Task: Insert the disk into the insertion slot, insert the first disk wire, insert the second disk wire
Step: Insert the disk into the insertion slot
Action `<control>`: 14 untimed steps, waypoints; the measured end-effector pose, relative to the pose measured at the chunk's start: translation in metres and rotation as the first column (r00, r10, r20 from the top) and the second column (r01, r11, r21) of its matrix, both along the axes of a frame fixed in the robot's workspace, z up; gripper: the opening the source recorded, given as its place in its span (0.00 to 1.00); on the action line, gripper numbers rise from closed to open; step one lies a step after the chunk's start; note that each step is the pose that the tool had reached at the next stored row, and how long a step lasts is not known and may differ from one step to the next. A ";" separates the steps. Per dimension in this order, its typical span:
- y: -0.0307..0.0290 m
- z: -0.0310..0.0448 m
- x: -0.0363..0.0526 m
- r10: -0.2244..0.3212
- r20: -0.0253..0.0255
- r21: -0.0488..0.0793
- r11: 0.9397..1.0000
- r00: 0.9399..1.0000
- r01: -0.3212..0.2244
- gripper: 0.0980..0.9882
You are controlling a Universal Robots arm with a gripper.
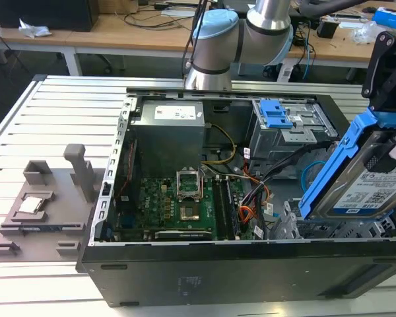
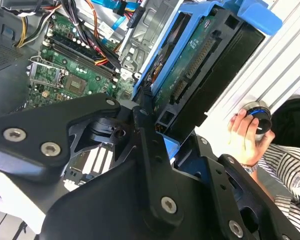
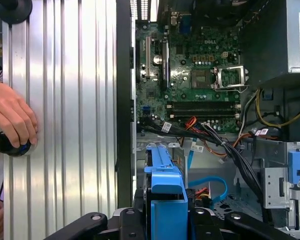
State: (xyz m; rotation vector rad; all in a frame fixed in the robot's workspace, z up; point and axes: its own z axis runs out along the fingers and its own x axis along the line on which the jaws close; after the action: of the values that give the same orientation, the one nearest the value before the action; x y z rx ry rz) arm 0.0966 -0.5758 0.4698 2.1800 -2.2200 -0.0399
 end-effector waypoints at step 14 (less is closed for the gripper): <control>0.0123 -0.0091 0.0001 0.000 0.000 0.000 1.000 1.000 0.000 0.30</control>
State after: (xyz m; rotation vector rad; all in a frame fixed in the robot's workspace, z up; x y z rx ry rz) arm 0.0967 -0.5636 0.4606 2.1802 -2.2200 -0.0401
